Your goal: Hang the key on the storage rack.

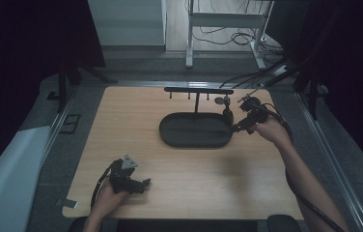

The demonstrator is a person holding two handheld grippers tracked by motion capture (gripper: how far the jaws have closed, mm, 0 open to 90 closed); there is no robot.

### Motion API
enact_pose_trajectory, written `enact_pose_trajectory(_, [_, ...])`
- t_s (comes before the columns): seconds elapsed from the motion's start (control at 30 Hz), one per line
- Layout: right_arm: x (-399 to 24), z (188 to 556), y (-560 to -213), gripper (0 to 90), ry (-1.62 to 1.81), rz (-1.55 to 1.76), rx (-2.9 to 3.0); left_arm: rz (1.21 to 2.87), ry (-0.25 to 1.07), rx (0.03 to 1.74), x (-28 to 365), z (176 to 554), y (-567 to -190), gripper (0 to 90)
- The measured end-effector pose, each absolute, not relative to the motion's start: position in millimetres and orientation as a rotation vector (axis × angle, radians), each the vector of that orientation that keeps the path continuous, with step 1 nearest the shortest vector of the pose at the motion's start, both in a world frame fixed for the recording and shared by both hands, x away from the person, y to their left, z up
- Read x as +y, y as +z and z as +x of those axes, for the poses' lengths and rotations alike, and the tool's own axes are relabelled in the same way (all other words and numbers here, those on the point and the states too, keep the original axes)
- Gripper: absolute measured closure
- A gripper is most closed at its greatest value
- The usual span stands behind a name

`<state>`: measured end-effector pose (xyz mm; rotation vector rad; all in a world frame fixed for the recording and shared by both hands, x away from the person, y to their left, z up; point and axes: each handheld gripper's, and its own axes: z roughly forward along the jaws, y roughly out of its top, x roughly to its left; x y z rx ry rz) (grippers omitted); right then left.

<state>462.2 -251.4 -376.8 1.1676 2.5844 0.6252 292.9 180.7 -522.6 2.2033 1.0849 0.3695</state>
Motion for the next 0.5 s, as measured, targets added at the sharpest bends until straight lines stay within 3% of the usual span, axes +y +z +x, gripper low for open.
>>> enact_pose_trajectory(0.5, [-262.7,430.5,-385.2,0.7,0.683,1.140,2.590,2.204,0.368,1.088,180.6,292.7,-522.4,0.0])
